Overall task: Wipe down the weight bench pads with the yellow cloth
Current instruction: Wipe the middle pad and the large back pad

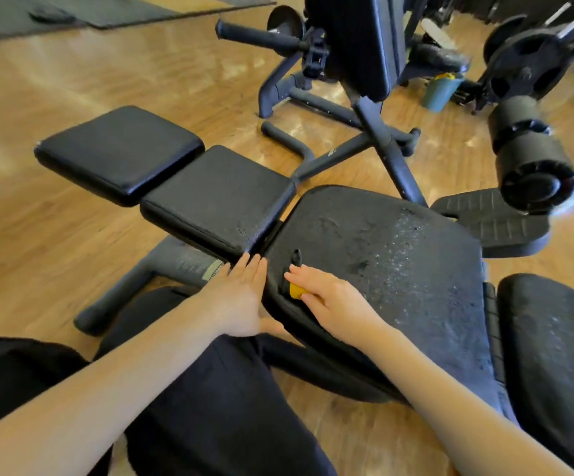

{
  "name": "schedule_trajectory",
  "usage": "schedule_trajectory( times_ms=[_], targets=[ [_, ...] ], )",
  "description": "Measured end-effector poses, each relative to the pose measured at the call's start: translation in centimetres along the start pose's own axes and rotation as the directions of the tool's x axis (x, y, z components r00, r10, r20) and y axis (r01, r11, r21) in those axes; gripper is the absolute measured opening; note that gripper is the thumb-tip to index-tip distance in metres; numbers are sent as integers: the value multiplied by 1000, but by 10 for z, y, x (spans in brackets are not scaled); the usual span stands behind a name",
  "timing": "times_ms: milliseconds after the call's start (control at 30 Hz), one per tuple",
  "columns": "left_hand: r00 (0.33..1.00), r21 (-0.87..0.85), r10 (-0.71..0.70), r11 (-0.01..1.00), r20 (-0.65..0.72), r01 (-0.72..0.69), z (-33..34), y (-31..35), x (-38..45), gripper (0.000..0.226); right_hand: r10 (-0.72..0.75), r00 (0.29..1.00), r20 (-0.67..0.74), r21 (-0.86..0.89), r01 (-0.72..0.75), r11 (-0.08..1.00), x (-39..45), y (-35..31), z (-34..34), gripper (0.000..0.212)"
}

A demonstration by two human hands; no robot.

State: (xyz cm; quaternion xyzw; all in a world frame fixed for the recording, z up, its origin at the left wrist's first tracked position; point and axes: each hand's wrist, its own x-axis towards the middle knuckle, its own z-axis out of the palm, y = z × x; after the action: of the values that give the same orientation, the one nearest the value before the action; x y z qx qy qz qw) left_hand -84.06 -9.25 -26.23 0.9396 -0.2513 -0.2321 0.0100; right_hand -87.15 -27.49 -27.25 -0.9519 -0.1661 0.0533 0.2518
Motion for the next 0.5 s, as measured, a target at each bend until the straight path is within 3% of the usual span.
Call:
schedule_trajectory(
  times_ms=[200,500],
  targets=[
    [1000,-56,13,998,8,-13,2,3,-4,107,21,1000,-2,-46,-21,999,-48,-2,-3,44],
    [996,-189,51,981,79,-35,-13,1,7,99,3,1000,-19,-29,-3,1000,-48,7,1,45]
  ],
)
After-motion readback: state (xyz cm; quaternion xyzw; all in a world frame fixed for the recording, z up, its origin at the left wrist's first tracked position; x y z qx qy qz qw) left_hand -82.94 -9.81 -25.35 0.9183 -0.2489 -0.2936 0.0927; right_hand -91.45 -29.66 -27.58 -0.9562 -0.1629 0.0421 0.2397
